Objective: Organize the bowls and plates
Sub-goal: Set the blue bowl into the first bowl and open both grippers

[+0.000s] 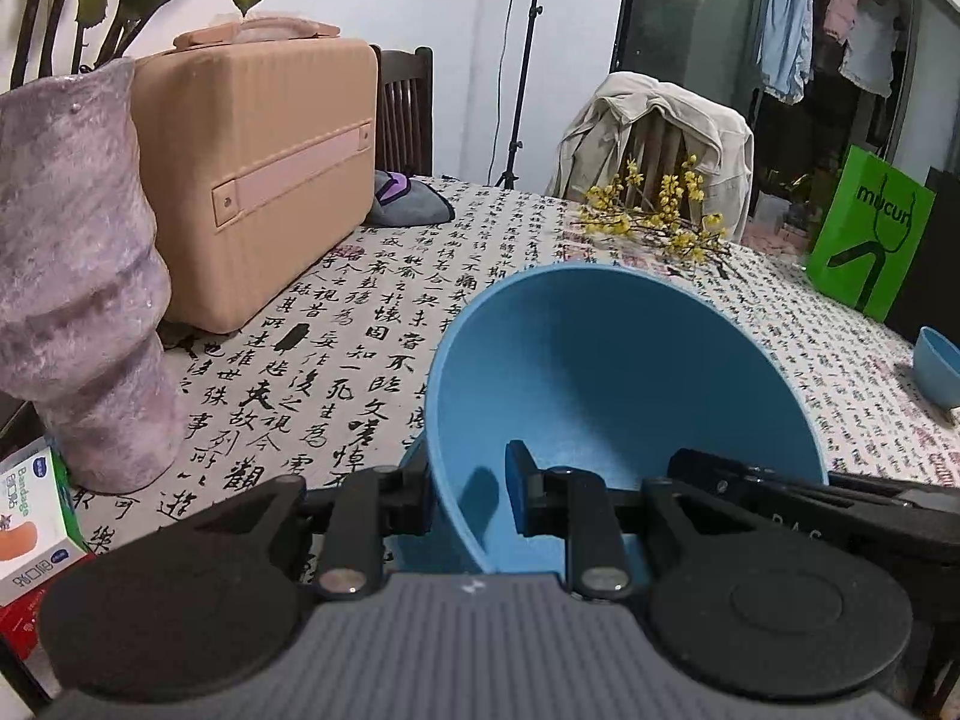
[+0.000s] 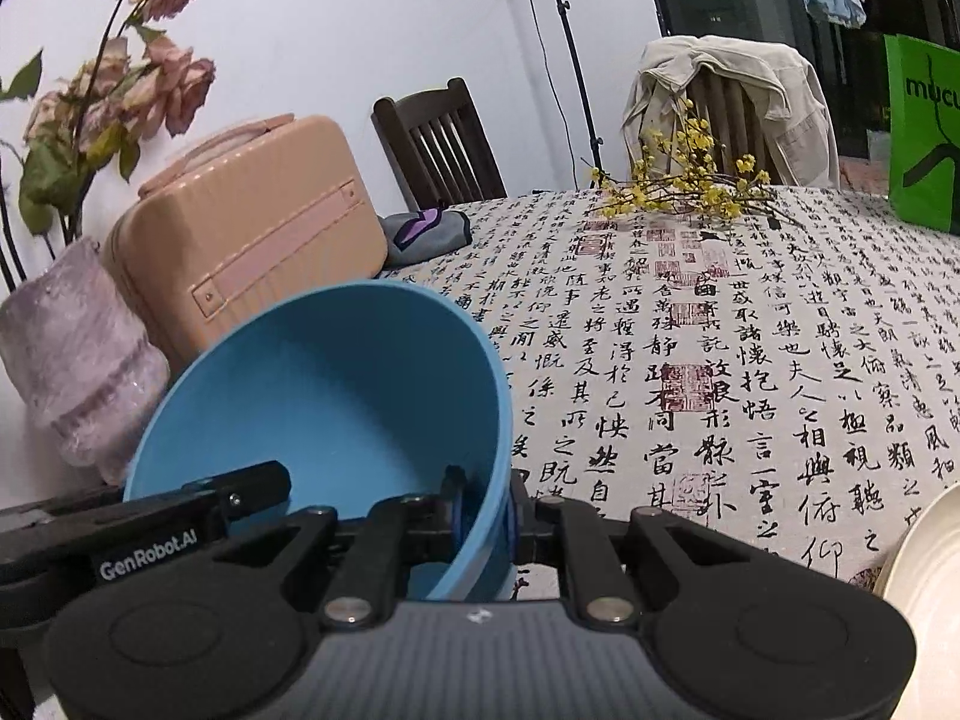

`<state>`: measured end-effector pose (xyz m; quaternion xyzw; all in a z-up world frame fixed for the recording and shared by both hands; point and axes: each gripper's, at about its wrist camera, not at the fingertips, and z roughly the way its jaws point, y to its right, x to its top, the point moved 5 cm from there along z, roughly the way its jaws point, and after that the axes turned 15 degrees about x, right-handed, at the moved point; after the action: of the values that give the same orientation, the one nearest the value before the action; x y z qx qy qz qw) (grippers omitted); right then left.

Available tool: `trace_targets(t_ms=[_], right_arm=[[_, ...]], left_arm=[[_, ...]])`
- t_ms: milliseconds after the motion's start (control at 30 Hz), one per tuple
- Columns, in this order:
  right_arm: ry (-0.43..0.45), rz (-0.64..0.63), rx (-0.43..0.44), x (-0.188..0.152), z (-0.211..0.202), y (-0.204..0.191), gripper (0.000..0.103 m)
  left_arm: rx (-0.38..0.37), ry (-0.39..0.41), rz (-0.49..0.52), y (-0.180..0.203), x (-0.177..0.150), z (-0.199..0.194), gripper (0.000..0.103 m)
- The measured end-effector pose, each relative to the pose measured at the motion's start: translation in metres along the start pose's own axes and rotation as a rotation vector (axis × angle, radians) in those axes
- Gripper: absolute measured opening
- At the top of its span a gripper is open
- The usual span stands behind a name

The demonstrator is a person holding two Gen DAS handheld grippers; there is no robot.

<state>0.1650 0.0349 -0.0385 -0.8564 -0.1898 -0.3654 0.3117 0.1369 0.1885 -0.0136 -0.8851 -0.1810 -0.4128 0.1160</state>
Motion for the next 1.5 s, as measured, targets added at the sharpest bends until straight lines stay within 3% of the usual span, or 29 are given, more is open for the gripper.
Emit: trace_targets(t_ms=[400,567,1133,1233,1433,1500], right_arm=[[0.022,-0.171,-0.089,-0.005,0.009,-0.016,0.015],[0.027,-0.256,-0.177,-0.01,0.016,-0.017,0.015],[0.046,-0.143,-0.014,-0.013,0.004,0.003,0.017],[0.051,-0.141,0.005,-0.014,0.002,0.002,0.022],[0.059,-0.13,0.029,-0.016,0.0,0.001,0.028],[0.066,-0.122,0.041,-0.016,-0.003,0.002,0.031]], left_arm=[[0.022,-0.013,0.007,-0.004,-0.014,0.014,0.023],[0.017,-0.024,0.014,-0.004,-0.019,0.019,0.021],[-0.002,0.028,-0.017,-0.014,-0.011,0.01,0.024],[0.03,0.07,-0.016,-0.017,-0.007,0.005,0.025],[0.035,0.06,-0.038,-0.025,-0.005,0.006,0.026],[0.03,0.065,-0.049,-0.027,-0.006,0.005,0.032]])
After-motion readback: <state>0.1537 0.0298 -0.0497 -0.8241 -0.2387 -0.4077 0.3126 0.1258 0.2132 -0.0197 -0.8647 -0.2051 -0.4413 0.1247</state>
